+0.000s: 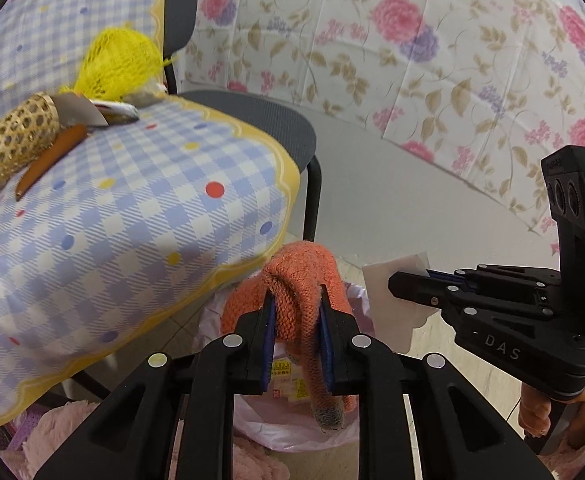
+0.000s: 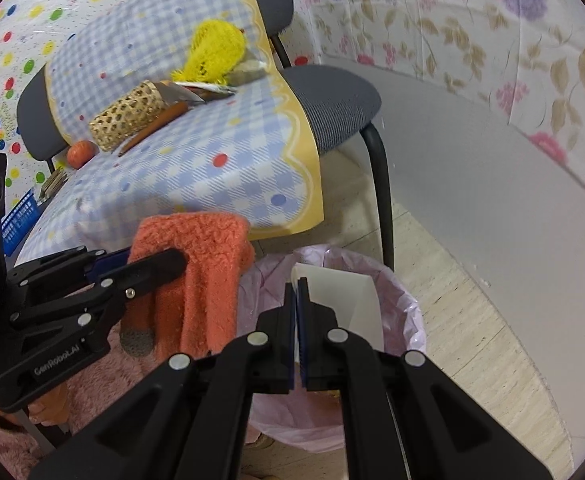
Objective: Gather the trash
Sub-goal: 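Carry the glove and tissue over the pink bin and release both, then return both open tools to the chair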
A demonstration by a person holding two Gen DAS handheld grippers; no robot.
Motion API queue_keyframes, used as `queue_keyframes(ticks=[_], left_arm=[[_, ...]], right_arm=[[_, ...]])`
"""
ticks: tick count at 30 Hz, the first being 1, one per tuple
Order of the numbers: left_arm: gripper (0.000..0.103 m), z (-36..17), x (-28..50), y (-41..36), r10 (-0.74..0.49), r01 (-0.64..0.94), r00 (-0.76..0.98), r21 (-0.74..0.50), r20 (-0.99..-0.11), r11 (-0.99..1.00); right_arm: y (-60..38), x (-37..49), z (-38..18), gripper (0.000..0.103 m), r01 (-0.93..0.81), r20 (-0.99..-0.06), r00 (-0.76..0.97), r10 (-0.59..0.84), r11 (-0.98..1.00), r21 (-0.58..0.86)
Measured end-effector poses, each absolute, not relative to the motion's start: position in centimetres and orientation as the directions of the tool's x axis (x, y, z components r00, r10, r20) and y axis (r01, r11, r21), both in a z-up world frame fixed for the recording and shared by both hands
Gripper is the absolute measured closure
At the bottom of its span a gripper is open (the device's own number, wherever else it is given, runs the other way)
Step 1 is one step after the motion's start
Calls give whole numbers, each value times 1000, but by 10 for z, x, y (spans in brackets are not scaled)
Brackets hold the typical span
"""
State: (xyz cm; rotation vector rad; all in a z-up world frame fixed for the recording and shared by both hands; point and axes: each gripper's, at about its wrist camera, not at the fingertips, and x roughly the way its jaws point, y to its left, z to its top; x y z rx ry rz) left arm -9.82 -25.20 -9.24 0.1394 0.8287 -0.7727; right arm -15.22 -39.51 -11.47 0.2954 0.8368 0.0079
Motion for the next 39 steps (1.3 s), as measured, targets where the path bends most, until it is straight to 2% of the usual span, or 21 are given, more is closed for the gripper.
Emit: queue_keyframes(ticks=[4,6,8,14,28,33,37,39], left_arm=[[76,-98,-90,-259,-549,665,422,-165,-721,728],[68,-97,-87,-259,-549,662,426,-166,-719,731],[52,-95,-85,-257,-553,655,434,-173,-711,736],[52,-87,-79,-247,-549,629,464,-179,-695,757],[51,-34,-92,-199,-509,564,589,-132,-628,815],[51,-30,-93,-188,-428,529,620,-53,-658,847],[51,-31,-88,-164,-422,497,614,-90,-667,863],[48,-24,-86,-154,-412,483,631,-83,-657,872]], right_arm=[[-398,-142,-122,98,114,-738,664,119,960,258],[-400,-139,-123,94,120,-741,662,116,959,257],[-404,-138,-124,89,125,-742,661,111,959,255],[-407,-137,-122,70,134,-737,667,110,955,263],[-411,-173,-45,70,165,-620,784,12,960,227],[-397,-167,-38,70,141,-617,786,27,965,221],[-376,-157,-37,70,100,-630,774,64,970,221],[-365,-151,-32,70,78,-625,777,72,975,209]])
